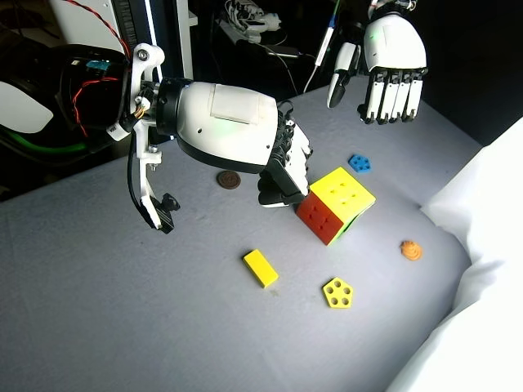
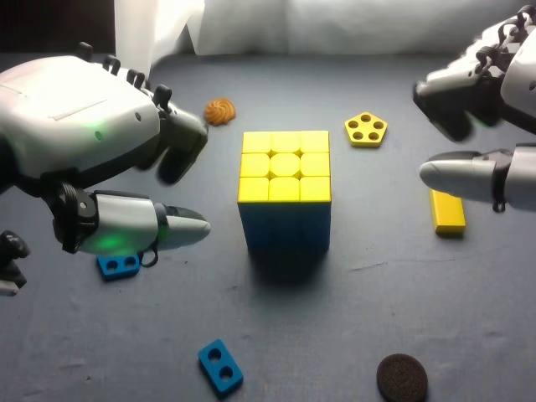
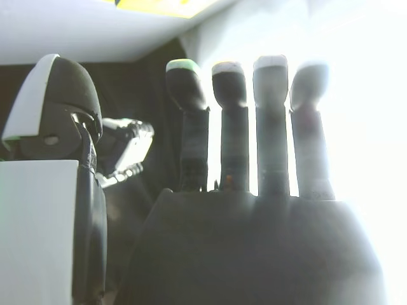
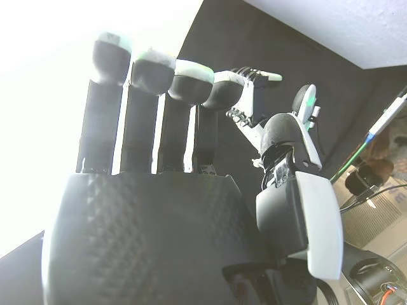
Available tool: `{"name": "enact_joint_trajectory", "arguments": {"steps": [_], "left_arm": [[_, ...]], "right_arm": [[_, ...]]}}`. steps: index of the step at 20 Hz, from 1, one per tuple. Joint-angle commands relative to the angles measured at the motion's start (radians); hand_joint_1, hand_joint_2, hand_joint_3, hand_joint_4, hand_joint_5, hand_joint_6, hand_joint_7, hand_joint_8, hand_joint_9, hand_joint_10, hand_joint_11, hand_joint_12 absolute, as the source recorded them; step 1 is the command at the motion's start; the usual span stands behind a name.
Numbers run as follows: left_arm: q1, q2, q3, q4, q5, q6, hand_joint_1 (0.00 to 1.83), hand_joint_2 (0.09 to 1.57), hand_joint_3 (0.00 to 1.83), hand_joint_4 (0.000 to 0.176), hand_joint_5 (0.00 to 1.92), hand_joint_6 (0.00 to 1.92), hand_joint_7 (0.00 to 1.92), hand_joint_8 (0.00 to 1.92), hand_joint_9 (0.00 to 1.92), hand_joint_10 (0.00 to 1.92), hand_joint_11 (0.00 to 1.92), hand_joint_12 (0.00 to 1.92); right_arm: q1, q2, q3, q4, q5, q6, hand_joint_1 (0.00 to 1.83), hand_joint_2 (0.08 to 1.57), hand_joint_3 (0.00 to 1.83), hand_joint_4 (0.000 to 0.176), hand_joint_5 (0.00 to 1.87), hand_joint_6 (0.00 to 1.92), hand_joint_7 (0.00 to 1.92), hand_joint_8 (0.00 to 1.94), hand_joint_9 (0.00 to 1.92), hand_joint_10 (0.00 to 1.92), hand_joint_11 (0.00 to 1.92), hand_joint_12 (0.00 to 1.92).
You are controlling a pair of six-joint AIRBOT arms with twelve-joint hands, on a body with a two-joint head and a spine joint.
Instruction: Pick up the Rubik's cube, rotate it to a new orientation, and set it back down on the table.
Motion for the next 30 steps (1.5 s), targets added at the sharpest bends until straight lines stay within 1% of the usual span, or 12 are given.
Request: {"name": "enact_joint_trajectory", "arguments": {"steps": [1,3,9,12,14,15,16,18,19,21,23,30], "left_arm": [[-0.008,0.003,-0.003,-0.026,-0.123,0.026,0.44,1.22,0.02,0.000,0.07,0.00,0.14,0.00,0.20,0.01,0.00,0.61],[-0.008,0.003,-0.010,-0.100,-0.143,0.085,0.45,1.22,0.01,0.000,0.06,0.00,0.05,0.00,0.12,0.00,0.00,0.54],[-0.021,-0.041,-0.019,-0.400,-0.192,0.315,0.41,1.21,0.00,0.000,0.02,0.00,0.08,0.00,0.13,0.00,0.00,0.60],[-0.022,-0.121,-0.025,-0.571,-0.287,0.463,0.65,1.13,0.00,0.000,0.00,0.00,0.02,0.00,0.09,0.00,0.00,0.54],[-0.021,-0.166,-0.015,-0.616,-0.324,0.496,0.84,1.09,0.00,0.000,0.00,0.00,0.00,0.00,0.05,0.00,0.00,0.44],[-0.022,-0.192,-0.007,-0.629,-0.339,0.510,0.90,1.07,0.00,0.009,0.00,0.00,0.00,0.00,0.02,0.00,0.00,0.34],[-0.022,-0.220,0.000,-0.649,-0.353,0.535,0.87,1.06,0.00,0.005,0.00,0.00,0.00,0.00,0.04,0.01,0.00,0.40],[-0.025,-0.253,0.006,-0.716,-0.365,0.602,0.91,1.03,0.00,0.009,0.00,0.00,0.00,0.00,0.03,0.00,0.00,0.33],[-0.025,-0.273,0.007,-0.770,-0.378,0.651,0.94,0.99,0.00,0.001,0.00,0.00,0.00,0.00,0.03,0.00,0.00,0.30],[-0.022,-0.306,0.012,-0.823,-0.409,0.694,0.98,1.00,0.00,0.000,0.00,0.00,0.00,0.00,0.00,0.00,0.00,0.22],[-0.022,-0.337,0.023,-0.861,-0.438,0.720,0.92,1.02,0.00,0.000,0.00,0.00,0.00,0.00,0.00,0.00,0.00,0.03],[-0.042,-0.443,0.105,-1.019,-0.481,0.810,0.85,1.01,0.00,0.006,0.00,0.00,0.00,0.00,0.00,0.00,0.00,0.00]], "right_arm": [[0.015,0.002,-0.002,0.007,0.129,-0.010,0.03,1.27,0.04,0.000,0.00,0.01,0.08,0.01,0.03,0.06,0.00,0.03],[0.015,0.002,-0.001,0.007,0.132,-0.022,0.07,1.27,0.03,0.000,0.02,0.01,0.09,0.01,0.04,0.05,0.00,0.00],[0.015,0.001,-0.002,0.007,0.132,-0.025,0.08,1.27,0.02,0.000,0.00,0.00,0.06,0.00,0.03,0.03,0.00,0.00],[0.014,0.000,-0.002,0.007,0.132,-0.025,0.11,1.27,0.01,0.000,0.00,0.00,0.06,0.00,0.04,0.03,0.00,0.00],[0.014,-0.001,-0.002,0.007,0.132,-0.025,0.11,1.28,0.01,0.000,0.00,0.00,0.06,0.00,0.04,0.03,0.00,0.00],[0.014,-0.001,-0.002,0.007,0.132,-0.025,0.10,1.29,0.01,0.000,0.00,0.00,0.05,0.00,0.02,0.02,0.00,0.00],[0.014,-0.001,-0.002,0.007,0.132,-0.025,0.11,1.29,0.01,0.000,0.00,0.00,0.05,0.00,0.03,0.02,0.00,0.00],[0.014,-0.002,-0.002,0.007,0.131,-0.025,0.10,1.29,0.01,0.000,0.00,0.00,0.07,0.01,0.03,0.02,0.00,0.00],[0.014,-0.002,-0.002,0.007,0.131,-0.025,0.11,1.28,0.01,0.000,0.00,0.00,0.07,0.01,0.04,0.02,0.00,0.00],[0.013,-0.003,-0.002,0.007,0.131,-0.025,0.10,1.28,0.01,0.000,0.00,0.00,0.05,0.00,0.03,0.02,0.00,0.00],[0.013,-0.003,-0.002,0.007,0.131,-0.025,0.09,1.29,0.01,0.000,0.00,0.00,0.02,0.00,0.00,0.00,0.00,0.00],[0.014,-0.003,-0.002,0.007,0.131,-0.025,0.12,1.27,0.00,0.000,0.00,0.00,0.00,0.00,0.00,0.00,0.00,0.00]]}}
